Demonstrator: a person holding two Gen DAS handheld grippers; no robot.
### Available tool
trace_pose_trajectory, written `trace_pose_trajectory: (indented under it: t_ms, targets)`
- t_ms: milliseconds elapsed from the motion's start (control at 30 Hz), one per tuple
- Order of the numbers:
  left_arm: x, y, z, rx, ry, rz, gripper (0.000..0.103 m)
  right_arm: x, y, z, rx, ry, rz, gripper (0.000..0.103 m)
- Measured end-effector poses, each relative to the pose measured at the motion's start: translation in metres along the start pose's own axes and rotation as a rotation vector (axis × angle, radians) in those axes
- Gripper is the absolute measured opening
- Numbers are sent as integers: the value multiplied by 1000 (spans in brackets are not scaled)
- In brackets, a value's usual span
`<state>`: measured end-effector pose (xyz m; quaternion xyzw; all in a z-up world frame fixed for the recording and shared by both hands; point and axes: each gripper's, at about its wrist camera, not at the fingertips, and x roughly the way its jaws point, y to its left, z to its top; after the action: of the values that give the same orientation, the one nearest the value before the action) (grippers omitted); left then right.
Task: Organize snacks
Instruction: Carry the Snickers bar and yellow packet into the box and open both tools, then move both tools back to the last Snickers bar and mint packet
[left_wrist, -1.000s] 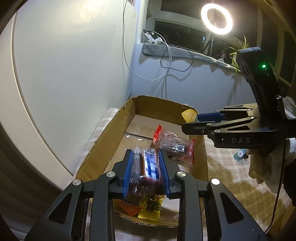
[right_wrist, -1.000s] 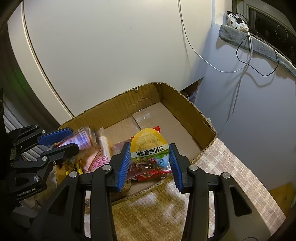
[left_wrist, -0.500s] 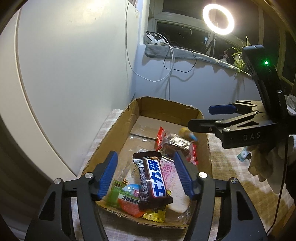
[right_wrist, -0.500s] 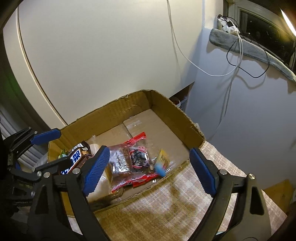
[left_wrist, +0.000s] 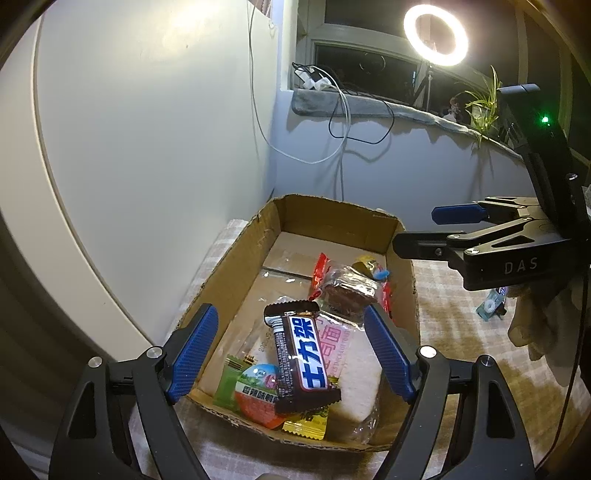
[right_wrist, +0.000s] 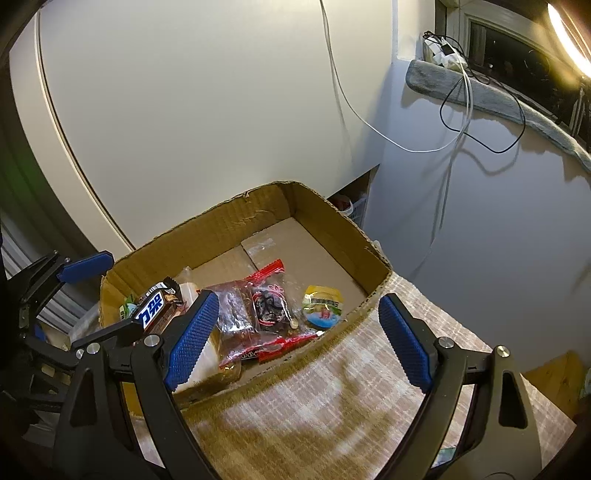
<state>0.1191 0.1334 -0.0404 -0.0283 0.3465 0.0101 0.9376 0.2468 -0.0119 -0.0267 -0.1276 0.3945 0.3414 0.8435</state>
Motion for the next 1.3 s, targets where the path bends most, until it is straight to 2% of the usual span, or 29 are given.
trace_pose_trajectory:
  t_ms: [633, 967, 1300]
  targets:
    - [-17, -28, 3, 40, -30, -27, 81, -45, -30, -29, 48, -36, -23, 91]
    - [-19, -58, 1, 58, -30, -82, 81, -82, -81, -63, 132, -50, -81, 91]
    - [-2, -111, -3, 123, 11, -187, 81, -98, -142, -107, 235, -2, -121, 91]
